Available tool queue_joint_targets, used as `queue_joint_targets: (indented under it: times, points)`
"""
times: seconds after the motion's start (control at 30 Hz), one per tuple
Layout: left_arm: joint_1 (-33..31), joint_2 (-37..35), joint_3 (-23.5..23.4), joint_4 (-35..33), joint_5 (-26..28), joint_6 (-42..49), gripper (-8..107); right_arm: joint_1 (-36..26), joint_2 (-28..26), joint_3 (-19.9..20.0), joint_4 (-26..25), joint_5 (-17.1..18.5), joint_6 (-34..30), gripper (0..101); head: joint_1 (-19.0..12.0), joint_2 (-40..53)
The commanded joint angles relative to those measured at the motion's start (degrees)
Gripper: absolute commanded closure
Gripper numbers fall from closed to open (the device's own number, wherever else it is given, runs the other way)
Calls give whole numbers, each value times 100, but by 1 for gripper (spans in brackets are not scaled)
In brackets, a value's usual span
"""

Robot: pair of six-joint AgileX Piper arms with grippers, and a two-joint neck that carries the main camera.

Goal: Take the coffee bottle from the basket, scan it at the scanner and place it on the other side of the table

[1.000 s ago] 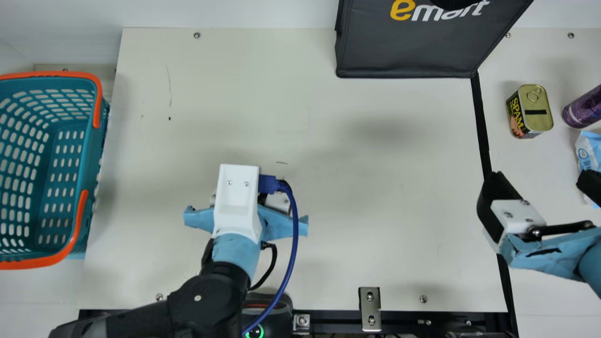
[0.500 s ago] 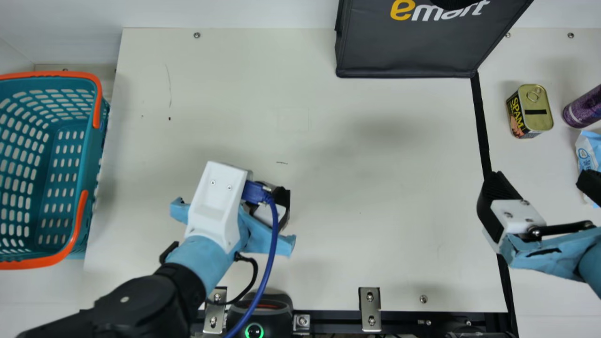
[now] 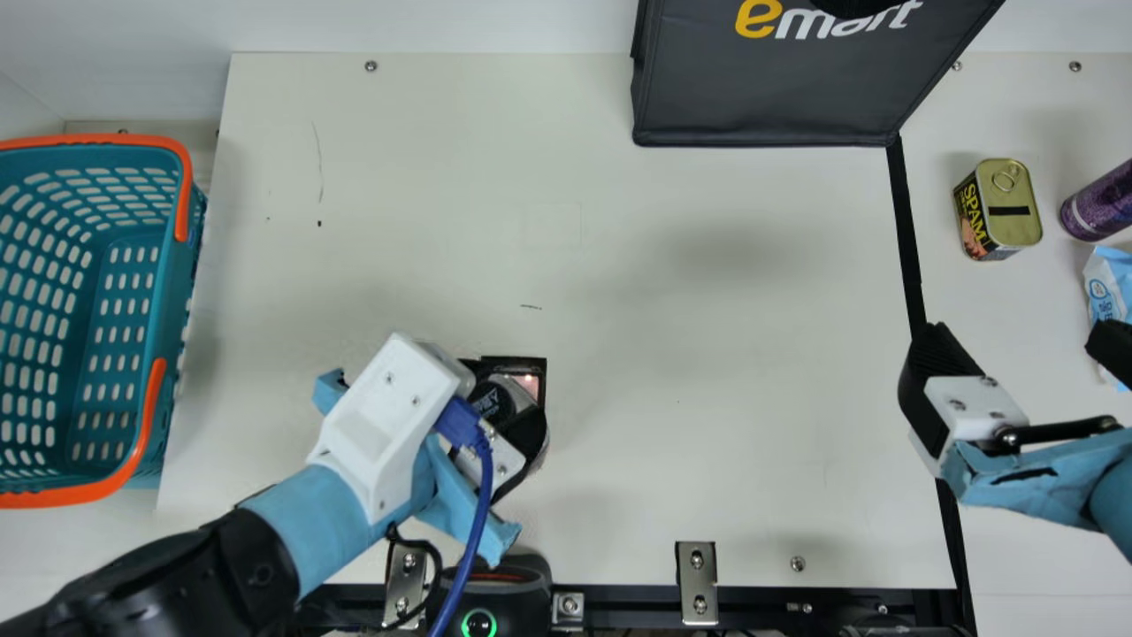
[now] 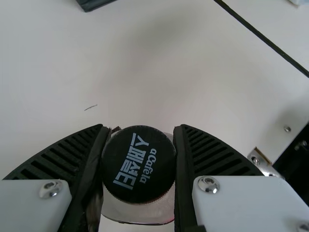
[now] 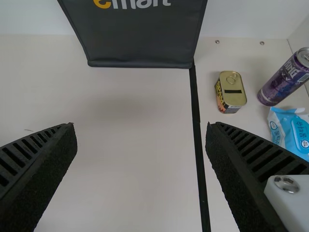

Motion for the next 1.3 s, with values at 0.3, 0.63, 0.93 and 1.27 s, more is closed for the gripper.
queue_joint_targets:
  times: [0.3, 0.63, 0.93, 1.27]
  points:
    - [610, -308, -102, -1789, 199, 3246, 107, 0, 0, 0, 0, 5, 0, 6, -166, 9]
    - [1372, -420, -184, -3406, 474, 5398, 107, 0, 0, 0, 0, 5, 0, 6, -166, 9]
    - [2319, -399, -263, -5015, 932, 7386, 107, 0, 0, 0, 0, 5, 0, 6, -166, 9]
    - [3475, -239, -241, -6428, 1600, 9608, 107, 0, 0, 0, 0, 0, 0, 6, -166, 9]
